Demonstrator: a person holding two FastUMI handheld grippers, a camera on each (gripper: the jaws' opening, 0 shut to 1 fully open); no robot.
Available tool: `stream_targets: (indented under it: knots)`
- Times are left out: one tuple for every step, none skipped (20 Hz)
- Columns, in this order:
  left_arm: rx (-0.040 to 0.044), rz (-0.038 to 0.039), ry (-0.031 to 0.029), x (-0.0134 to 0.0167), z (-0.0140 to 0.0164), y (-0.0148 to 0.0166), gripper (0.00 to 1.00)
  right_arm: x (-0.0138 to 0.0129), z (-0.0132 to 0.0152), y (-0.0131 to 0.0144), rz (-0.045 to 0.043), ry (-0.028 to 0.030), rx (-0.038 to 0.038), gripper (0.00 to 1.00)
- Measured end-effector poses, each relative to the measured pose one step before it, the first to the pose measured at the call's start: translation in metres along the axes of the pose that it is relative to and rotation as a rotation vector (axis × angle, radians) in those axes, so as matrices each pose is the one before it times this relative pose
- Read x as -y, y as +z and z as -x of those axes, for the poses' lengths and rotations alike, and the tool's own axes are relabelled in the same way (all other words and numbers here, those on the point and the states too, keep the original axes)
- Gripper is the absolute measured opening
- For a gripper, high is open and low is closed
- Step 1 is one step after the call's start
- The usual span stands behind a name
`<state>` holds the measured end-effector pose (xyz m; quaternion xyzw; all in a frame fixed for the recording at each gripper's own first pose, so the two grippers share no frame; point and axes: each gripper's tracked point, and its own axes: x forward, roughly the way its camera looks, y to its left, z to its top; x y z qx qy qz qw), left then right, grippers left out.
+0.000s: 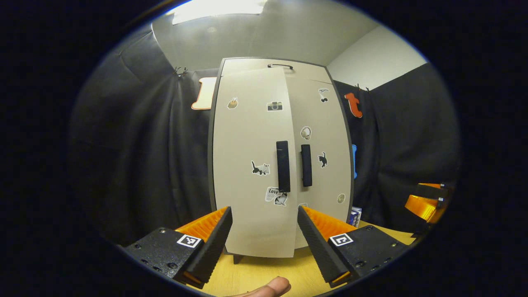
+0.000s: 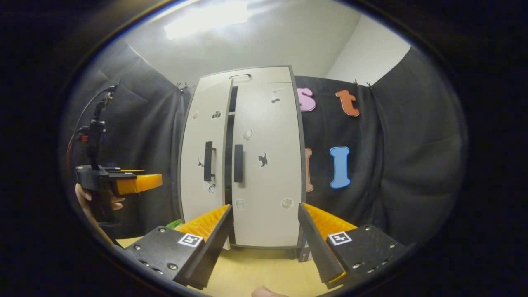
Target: Grab one shoe with the right hand and put it into the shoe cabinet, grab the other shoe with the left hand and put it into the shoe cabinet; then close the right door with the right hand and the left door with the left hand.
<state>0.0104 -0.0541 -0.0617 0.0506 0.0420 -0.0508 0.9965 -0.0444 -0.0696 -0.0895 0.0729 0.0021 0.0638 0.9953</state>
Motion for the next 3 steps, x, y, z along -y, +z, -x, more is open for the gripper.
stream_targets:
  knots:
    - [0.00151, -0.00133, 0.01489, -0.00093, 0.00292, -0.00231, 0.98, 0.00051, -0.00028, 0.0028, -0.01265, -0.00388, 0.00659, 0.93]
    - [0.00644, 0.00301, 0.00885, 0.00074, 0.00341, -0.00198, 0.98, -0.0005, 0.00021, 0.00096, -0.01171, 0.00119, 0.0034, 0.95]
    - [0.00145, 0.00121, -0.00443, 0.00329, 0.00221, -0.00177, 0.98, -0.00009, -0.00108, 0.00092, -0.00903, 0.00115, -0.00044, 0.95]
